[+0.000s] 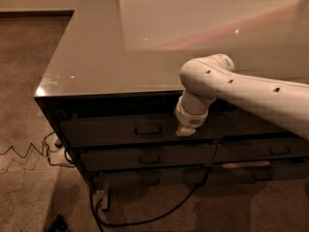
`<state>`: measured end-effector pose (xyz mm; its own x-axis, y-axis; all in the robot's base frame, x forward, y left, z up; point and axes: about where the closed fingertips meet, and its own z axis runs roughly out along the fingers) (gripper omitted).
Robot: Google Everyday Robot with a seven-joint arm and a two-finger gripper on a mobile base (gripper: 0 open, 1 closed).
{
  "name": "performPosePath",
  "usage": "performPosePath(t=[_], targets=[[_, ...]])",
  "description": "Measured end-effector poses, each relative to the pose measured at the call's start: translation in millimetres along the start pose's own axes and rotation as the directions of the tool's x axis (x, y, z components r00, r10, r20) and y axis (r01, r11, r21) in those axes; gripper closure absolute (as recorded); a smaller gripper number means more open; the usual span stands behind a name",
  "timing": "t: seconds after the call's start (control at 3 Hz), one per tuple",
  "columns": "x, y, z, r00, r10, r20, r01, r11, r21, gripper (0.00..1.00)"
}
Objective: Open top drawer
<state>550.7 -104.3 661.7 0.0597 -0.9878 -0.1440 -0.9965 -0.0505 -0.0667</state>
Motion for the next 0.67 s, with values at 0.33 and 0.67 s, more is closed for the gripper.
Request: performPosePath(t=[0.33, 0.67], targets=[[-1.0, -0.5, -7.1, 1.000, 0.000, 0.000, 0.000, 1.0000, 0.000, 1.00], [-1.0, -0.5, -7.1, 1.000, 0.000, 0.000, 0.000, 1.0000, 0.000, 0.81]])
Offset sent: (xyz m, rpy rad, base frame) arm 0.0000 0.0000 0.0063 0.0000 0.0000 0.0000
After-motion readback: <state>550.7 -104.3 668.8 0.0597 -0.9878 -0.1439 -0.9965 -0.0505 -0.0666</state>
